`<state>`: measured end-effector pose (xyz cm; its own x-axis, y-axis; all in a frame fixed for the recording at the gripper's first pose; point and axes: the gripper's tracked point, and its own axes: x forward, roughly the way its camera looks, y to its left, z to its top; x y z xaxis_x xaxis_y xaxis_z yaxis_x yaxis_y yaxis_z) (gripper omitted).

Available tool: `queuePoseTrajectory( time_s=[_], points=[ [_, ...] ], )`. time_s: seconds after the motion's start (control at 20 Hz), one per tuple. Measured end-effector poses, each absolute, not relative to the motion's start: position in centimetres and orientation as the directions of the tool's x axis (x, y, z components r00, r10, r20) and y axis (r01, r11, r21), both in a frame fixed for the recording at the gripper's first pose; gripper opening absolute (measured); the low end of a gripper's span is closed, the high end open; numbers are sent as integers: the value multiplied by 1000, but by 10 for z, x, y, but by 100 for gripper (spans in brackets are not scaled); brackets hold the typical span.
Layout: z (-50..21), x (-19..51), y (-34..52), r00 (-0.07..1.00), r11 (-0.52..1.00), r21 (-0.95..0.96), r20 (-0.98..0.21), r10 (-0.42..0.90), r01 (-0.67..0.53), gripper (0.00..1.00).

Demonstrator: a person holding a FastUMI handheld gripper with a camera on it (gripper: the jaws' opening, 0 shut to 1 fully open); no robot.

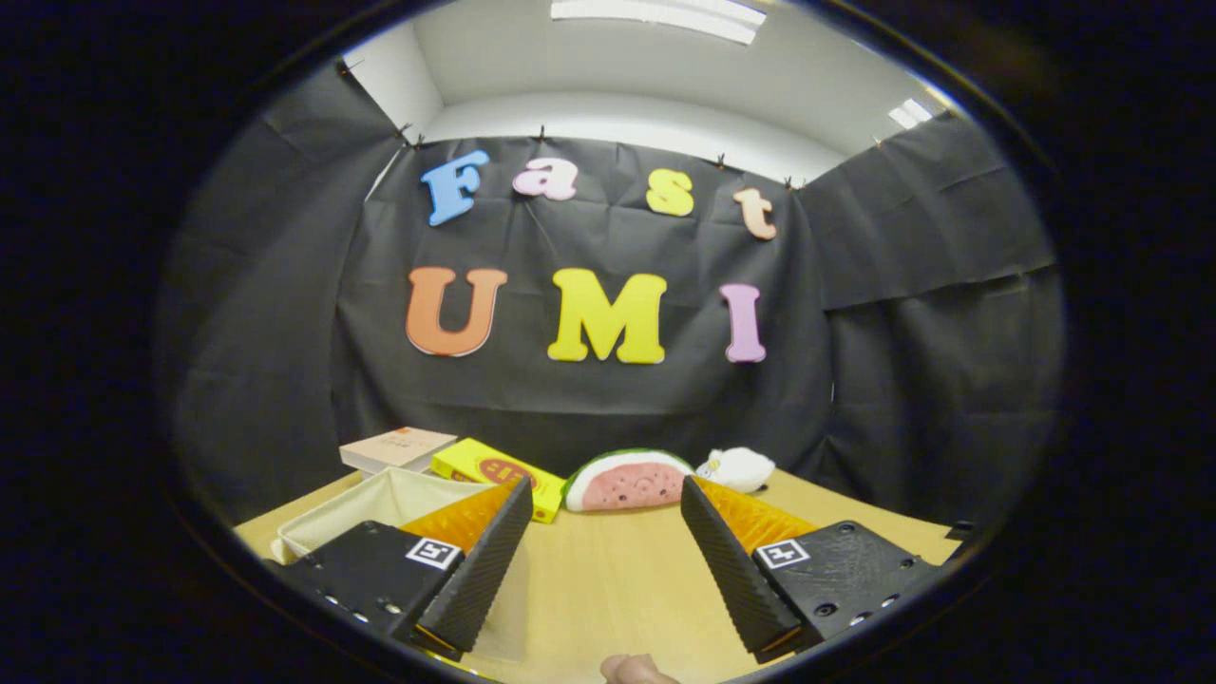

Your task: Open the storage box then place both shoes into the box .Put the left shoe in first, then the right shoe, with the right side of both shoes facing outward in a uniform manner.

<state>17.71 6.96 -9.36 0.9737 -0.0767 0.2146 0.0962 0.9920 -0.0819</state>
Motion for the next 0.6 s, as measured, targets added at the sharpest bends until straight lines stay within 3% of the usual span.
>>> queuePoseTrajectory(
  time_s=[0.2, 0.35, 0.6],
  points=[
    [-98, 135, 48, 953, 988, -124, 300, -52, 92, 96],
    [-103, 104, 30, 966, 993, -99, 256, -31, 58, 95],
    [-79, 60, 2, 958, 996, -74, 287, -20, 43, 95]
  ],
)
